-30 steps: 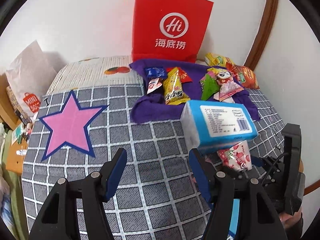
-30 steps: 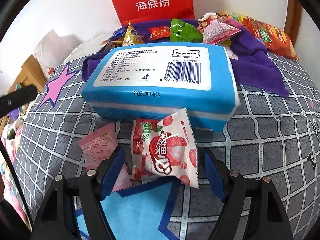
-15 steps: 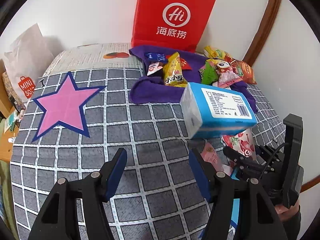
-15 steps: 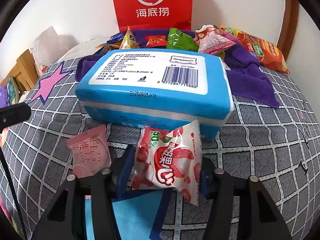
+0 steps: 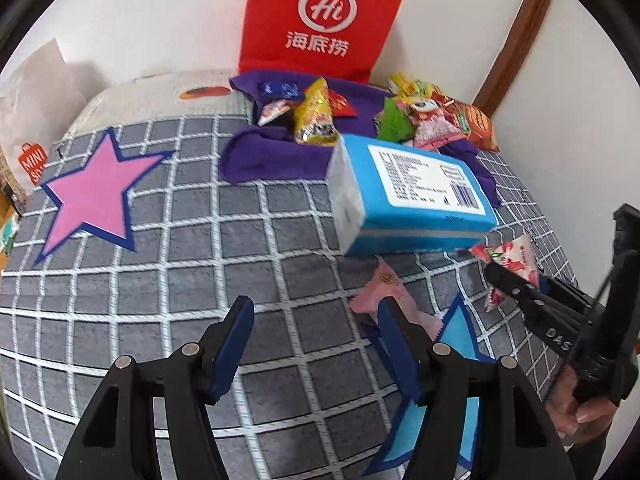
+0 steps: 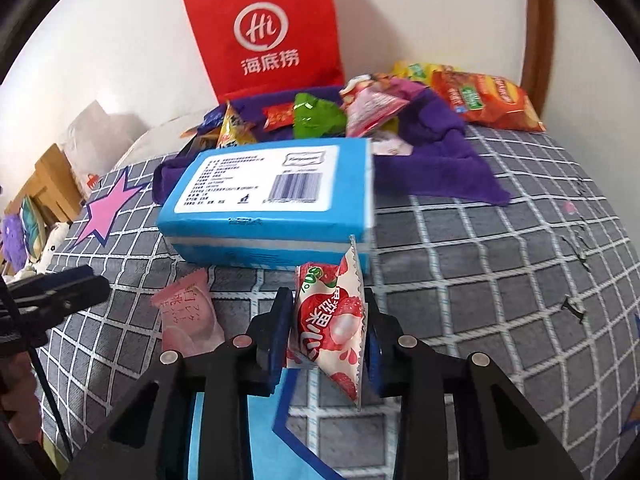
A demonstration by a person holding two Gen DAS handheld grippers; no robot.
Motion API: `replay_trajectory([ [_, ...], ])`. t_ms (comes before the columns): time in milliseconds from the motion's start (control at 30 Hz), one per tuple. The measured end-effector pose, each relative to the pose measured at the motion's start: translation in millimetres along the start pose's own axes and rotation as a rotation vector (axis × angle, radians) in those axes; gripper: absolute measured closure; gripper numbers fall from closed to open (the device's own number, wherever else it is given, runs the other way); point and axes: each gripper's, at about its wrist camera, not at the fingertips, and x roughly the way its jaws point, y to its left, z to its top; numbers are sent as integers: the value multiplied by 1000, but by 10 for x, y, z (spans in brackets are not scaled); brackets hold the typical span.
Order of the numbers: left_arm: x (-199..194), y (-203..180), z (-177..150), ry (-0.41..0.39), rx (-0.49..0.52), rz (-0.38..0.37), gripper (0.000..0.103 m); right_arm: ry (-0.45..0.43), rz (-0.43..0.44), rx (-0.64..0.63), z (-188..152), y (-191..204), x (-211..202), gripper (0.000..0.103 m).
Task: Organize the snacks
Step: 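Grasp the pink strawberry candy with the right tool while the left tool grasps the pink peach candy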
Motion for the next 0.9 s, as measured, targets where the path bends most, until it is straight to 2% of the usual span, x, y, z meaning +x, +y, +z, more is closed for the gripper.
replay_trajectory([
  [200, 159, -219, -55, 28, 12, -47, 41, -23, -13, 14, -56, -136, -180, 70],
  [367, 368, -474, -102, 66, 43, -58, 41, -37, -18, 27, -129, -268, -293, 70],
  [500, 540, -621, -121, 75, 68, -12, 41, -39, -11, 39, -199, -392, -361, 70],
  [567, 575, -715, -132, 47, 101, 32, 42, -37, -8, 39, -231, -438, -380, 70],
  [600, 596, -755, -128, 44, 114, 49, 44, -37, -6, 41, -252, -471, -397, 70],
  [667, 621, -812, -112, 29, 129, 91, 61, -37, 5, 50, -277, -514, -415, 70],
  [733, 633, -831, -86, 29, 130, 90, 64, -30, 31, 57, -302, -557, -427, 70],
  [767, 635, -828, -76, 30, 128, 84, 70, -29, 34, 57, -310, -565, -433, 70],
  [900, 596, -783, -32, 44, 97, 57, 71, -28, 31, 43, -318, -562, -465, 70],
])
